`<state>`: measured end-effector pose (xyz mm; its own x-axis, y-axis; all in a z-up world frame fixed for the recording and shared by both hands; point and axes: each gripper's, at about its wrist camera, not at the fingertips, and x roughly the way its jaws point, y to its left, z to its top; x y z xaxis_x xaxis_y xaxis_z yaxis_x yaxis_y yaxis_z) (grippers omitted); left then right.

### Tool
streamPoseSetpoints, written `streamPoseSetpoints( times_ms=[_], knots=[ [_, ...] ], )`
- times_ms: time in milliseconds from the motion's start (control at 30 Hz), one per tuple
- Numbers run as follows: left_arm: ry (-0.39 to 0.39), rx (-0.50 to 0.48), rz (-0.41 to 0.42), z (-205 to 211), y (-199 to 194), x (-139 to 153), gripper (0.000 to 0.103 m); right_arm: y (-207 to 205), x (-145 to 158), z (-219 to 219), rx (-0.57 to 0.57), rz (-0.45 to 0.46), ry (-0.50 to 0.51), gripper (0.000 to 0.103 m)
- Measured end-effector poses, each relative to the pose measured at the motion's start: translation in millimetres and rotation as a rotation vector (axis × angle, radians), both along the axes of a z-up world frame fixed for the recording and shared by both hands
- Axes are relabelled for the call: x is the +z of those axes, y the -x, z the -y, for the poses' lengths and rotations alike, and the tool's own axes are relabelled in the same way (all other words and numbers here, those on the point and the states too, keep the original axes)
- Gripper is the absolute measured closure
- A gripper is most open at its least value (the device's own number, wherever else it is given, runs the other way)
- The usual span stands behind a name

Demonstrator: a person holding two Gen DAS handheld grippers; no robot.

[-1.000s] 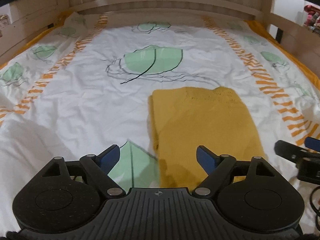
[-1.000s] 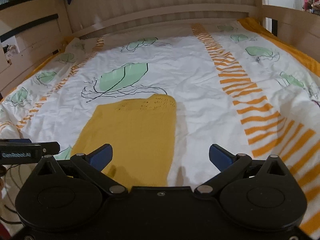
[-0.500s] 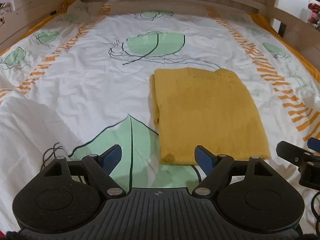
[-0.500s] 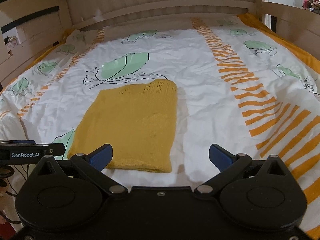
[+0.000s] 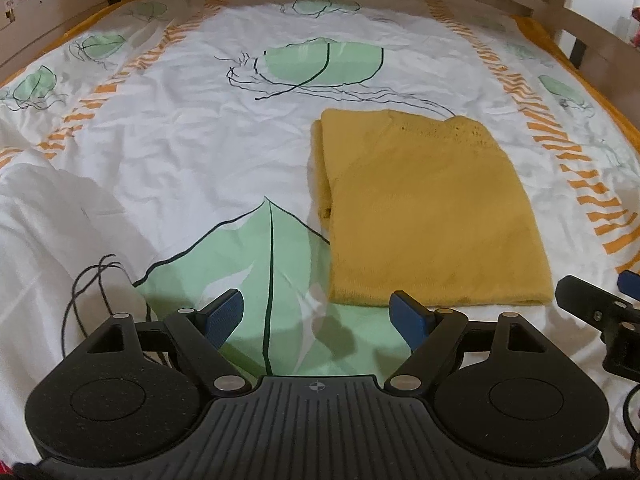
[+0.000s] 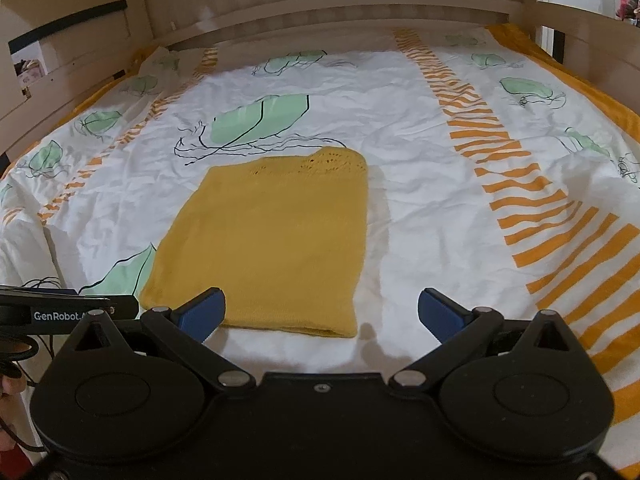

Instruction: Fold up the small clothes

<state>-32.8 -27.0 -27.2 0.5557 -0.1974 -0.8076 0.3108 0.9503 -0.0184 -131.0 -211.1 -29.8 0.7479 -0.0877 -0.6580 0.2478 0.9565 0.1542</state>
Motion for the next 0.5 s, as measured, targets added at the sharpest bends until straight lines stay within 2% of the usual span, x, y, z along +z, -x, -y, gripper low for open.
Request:
streamPoseSetpoints(
  times_ms=[500],
  knots=[
    [-0.003,-0.008,-0.011,1.4,-5.3,-4.0,0.026,-7.5,-4.7,1.0,0.001,-0.020,-0.013,0.001]
  ],
)
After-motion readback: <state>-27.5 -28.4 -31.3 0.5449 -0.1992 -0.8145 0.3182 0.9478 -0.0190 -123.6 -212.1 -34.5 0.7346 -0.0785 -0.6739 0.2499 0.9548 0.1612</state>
